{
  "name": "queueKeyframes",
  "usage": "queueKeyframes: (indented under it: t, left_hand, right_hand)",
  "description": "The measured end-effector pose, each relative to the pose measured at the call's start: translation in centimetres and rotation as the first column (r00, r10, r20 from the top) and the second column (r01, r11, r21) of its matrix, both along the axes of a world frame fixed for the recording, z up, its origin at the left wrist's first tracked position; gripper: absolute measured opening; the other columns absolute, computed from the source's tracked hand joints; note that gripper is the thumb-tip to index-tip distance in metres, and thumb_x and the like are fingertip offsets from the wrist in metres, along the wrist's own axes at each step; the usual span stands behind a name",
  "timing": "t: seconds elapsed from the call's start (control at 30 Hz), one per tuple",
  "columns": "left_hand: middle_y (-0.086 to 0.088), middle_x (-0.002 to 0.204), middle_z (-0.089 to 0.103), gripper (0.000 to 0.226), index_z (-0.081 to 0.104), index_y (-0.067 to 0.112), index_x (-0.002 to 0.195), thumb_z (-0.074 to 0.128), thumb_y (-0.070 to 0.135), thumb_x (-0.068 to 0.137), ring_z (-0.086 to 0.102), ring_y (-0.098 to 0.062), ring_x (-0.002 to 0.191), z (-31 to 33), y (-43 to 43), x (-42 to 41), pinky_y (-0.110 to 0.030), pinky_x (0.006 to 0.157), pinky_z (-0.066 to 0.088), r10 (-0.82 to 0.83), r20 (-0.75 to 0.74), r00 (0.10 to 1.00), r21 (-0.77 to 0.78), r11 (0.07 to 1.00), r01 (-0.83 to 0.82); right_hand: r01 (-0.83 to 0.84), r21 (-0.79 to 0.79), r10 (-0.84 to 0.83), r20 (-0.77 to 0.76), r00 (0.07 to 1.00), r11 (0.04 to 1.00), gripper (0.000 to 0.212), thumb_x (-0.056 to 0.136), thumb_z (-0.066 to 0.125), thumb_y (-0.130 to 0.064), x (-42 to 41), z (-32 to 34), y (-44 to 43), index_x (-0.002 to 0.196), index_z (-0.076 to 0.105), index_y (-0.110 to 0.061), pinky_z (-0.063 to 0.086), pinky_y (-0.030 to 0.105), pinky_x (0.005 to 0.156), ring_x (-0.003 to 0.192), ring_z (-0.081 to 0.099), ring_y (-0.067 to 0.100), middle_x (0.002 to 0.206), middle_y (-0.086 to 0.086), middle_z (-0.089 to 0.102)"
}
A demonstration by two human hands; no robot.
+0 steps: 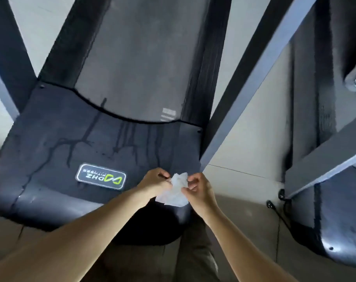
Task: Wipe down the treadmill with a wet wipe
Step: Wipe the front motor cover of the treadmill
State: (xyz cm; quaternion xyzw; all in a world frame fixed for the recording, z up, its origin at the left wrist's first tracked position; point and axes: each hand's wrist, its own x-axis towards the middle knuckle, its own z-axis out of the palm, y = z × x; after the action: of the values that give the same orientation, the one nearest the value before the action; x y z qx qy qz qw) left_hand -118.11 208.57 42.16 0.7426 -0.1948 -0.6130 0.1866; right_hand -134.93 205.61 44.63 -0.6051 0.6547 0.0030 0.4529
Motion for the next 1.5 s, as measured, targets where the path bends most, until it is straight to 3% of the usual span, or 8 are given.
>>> queueKeyframes:
  t: [0.17, 0.33, 0.7, 1.07, 1.13, 1.27, 1.33, 1.5]
  left_hand:
    - [-0.004, 0.101, 0.074, 0.017, 0.072, 0.013, 0.099, 0.075, 0.009, 0.084, 0.07, -0.024, 0.096, -8.6, -1.1, -3.8, -0.033, 0.082, 0.055, 0.232, 0.108, 0.967, 0.09, 0.966, -0.242]
    - [-0.006, 0.091, 0.074, 0.021, 0.071, 0.007, 0.095, 0.071, 0.027, 0.088, 0.071, -0.026, 0.085, -15.2, -1.7, -5.0, -0.039, 0.071, 0.057, 0.347, 0.148, 0.926, 0.113, 0.925, -0.364]
    - [0.001, 0.097, 0.051, 0.017, 0.06, 0.02, 0.09, 0.07, 0.033, 0.087, 0.059, -0.032, 0.088, -17.6, 8.5, -0.3, -0.033, 0.07, 0.04, 0.027, 0.632, 0.775, 0.035, 0.997, -0.063]
    - [0.0, 0.103, 0.047, 0.056, 0.053, 0.02, 0.086, 0.087, 0.06, 0.066, 0.053, -0.028, 0.101, -19.2, 7.8, 5.0, -0.034, 0.077, 0.037, -0.172, 0.666, 0.725, 0.172, 0.982, 0.075]
    - [0.0, 0.103, 0.049, 0.058, 0.052, 0.02, 0.084, 0.086, 0.064, 0.065, 0.053, -0.027, 0.1, -19.3, 8.1, 5.2, -0.035, 0.078, 0.038, -0.184, 0.668, 0.721, 0.197, 0.978, 0.068]
    - [-0.002, 0.104, 0.053, 0.059, 0.053, 0.019, 0.084, 0.083, 0.067, 0.067, 0.056, -0.029, 0.098, -19.1, 7.5, 4.8, -0.037, 0.077, 0.043, -0.229, 0.652, 0.723, 0.231, 0.968, 0.099]
    - [-0.002, 0.102, 0.053, 0.056, 0.052, 0.021, 0.083, 0.085, 0.063, 0.068, 0.057, -0.03, 0.099, -19.0, 6.8, 4.9, -0.037, 0.078, 0.042, -0.234, 0.633, 0.738, 0.249, 0.964, 0.093]
    - [-0.001, 0.1, 0.052, 0.054, 0.054, 0.021, 0.084, 0.088, 0.059, 0.067, 0.049, -0.027, 0.092, -18.8, 5.9, 5.4, -0.035, 0.078, 0.039, -0.245, 0.621, 0.745, 0.275, 0.958, 0.085]
  right_hand:
    - [-0.48, -0.259, 0.459, -0.14, 0.877, 0.838, 0.024, 0.084, 0.061, 0.0, -2.3, -7.9, -3.9, 0.106, 0.059, -0.011, 0.053, 0.038, 0.074, 0.092, 0.063, 0.027, 0.114, 0.005, 0.056]
    - [-0.848, -0.165, 0.831, -0.176, 0.527, 0.503, 0.071, 0.093, 0.058, -0.008, -2.2, -15.0, -3.7, 0.158, 0.028, -0.007, 0.037, 0.035, 0.117, 0.153, 0.024, 0.025, 0.168, 0.009, 0.017]
    - [-0.967, -0.253, 0.941, -0.32, 0.115, 0.032, 0.096, 0.098, 0.032, -0.069, 0.8, -24.2, 1.8, 0.159, 0.018, 0.004, 0.019, 0.047, 0.125, 0.158, 0.004, 0.033, 0.168, 0.022, 0.009]
    - [-0.844, -0.128, 0.695, -0.51, 0.507, 0.521, 0.107, 0.09, 0.003, -0.077, 10.5, -28.0, -13.8, 0.16, 0.003, 0.004, 0.002, 0.044, 0.128, 0.158, -0.003, 0.031, 0.169, 0.023, 0.0]
    - [-0.876, -0.225, 0.759, -0.437, 0.483, 0.427, 0.108, 0.091, 0.013, -0.078, 9.9, -27.7, -7.7, 0.16, 0.01, 0.005, 0.006, 0.046, 0.128, 0.158, 0.0, 0.033, 0.168, 0.024, 0.005]
    - [-0.958, -0.285, 0.896, -0.417, 0.152, 0.029, 0.104, 0.095, 0.022, -0.077, 7.8, -26.8, -3.7, 0.16, 0.009, 0.003, 0.009, 0.046, 0.127, 0.158, -0.003, 0.031, 0.169, 0.022, 0.001]
    - [-0.959, -0.283, 0.882, -0.452, 0.131, -0.003, 0.103, 0.094, 0.021, -0.075, 8.7, -27.6, -7.0, 0.16, 0.013, 0.004, 0.014, 0.046, 0.126, 0.158, 0.002, 0.032, 0.169, 0.023, 0.006]
    - [-0.869, -0.123, 0.716, -0.517, 0.469, 0.48, 0.107, 0.092, 0.014, -0.078, 15.0, -28.5, -15.2, 0.16, 0.002, 0.004, 0.003, 0.046, 0.128, 0.158, -0.003, 0.032, 0.169, 0.023, -0.001]
